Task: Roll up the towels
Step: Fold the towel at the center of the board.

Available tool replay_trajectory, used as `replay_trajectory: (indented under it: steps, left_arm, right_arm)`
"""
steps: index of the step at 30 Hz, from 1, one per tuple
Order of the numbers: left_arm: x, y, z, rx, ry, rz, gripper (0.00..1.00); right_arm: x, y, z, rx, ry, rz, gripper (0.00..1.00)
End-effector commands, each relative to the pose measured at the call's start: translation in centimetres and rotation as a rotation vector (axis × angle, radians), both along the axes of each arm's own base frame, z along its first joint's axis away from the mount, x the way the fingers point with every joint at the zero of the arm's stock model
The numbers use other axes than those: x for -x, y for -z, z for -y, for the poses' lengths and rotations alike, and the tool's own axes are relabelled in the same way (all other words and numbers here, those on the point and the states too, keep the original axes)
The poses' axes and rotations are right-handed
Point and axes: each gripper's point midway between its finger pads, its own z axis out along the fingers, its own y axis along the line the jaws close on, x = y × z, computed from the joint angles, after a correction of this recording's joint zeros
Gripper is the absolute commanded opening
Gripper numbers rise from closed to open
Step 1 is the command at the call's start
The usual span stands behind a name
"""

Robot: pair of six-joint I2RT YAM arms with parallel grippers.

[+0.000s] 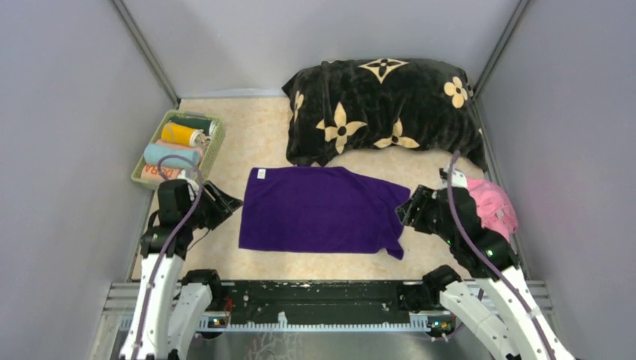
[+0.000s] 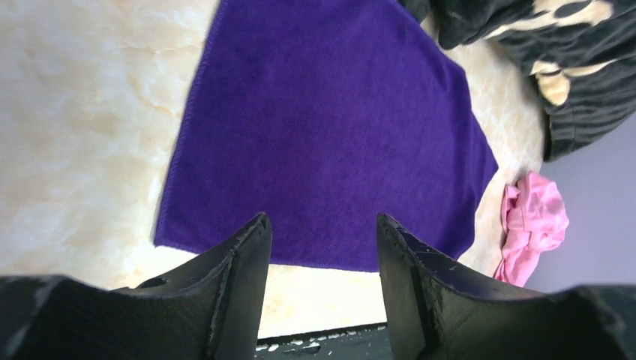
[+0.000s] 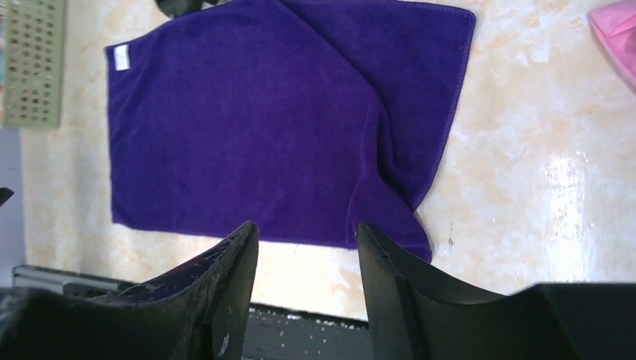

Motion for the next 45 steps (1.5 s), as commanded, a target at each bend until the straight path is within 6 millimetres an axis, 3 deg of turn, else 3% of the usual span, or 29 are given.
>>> replay_trajectory:
  steps: [1, 9, 14, 17, 21, 29, 36, 40, 43, 45]
  left_arm:
    - [-2.8, 0.8, 2.2, 0.04, 0.151, -0.009, 0.6]
    - [-7.7, 4.3, 4.9, -0.044, 0.215, -0.11, 0.63]
    - [-9.1, 7.7, 7.1, -0.056, 0.258, -0.189, 0.63]
    - [-8.4, 10.5, 7.8, -0.063, 0.278, -0.267, 0.64]
    - [-6.4, 13.5, 6.9, -0.091, 0.258, -0.355, 0.64]
    - [-2.5, 16.6, 4.4, -0.148, 0.168, -0.476, 0.66]
    - [-0.9, 16.9, 1.8, -0.221, 0.073, -0.536, 0.67]
    - [-0.8, 16.4, 1.3, -0.232, 0.063, -0.525, 0.67]
    - [-0.2, 16.1, 1.4, -0.227, 0.075, -0.533, 0.68]
    - [-0.2, 15.7, 1.5, -0.223, 0.082, -0.521, 0.68]
  right_arm:
    - [-4.9, 0.4, -1.2, 0.067, 0.008, 0.029, 0.52]
    - [-11.4, 4.3, -2.7, 0.158, 0.017, 0.007, 0.54]
    - [-14.2, 7.9, -2.6, 0.128, 0.019, -0.068, 0.54]
    - [-15.4, 10.1, -1.9, 0.103, 0.039, -0.113, 0.55]
    - [-16.7, 13.0, -0.3, 0.063, 0.089, -0.182, 0.55]
    - [-18.2, 17.9, 3.5, 0.057, 0.203, -0.304, 0.56]
    - [-20.7, 19.5, 5.6, 0.049, 0.271, -0.347, 0.59]
    - [-22.4, 18.3, 5.9, 0.079, 0.256, -0.319, 0.59]
    - [-22.4, 17.2, 5.8, 0.098, 0.221, -0.304, 0.59]
    - [-22.3, 15.3, 5.5, 0.104, 0.188, -0.272, 0.59]
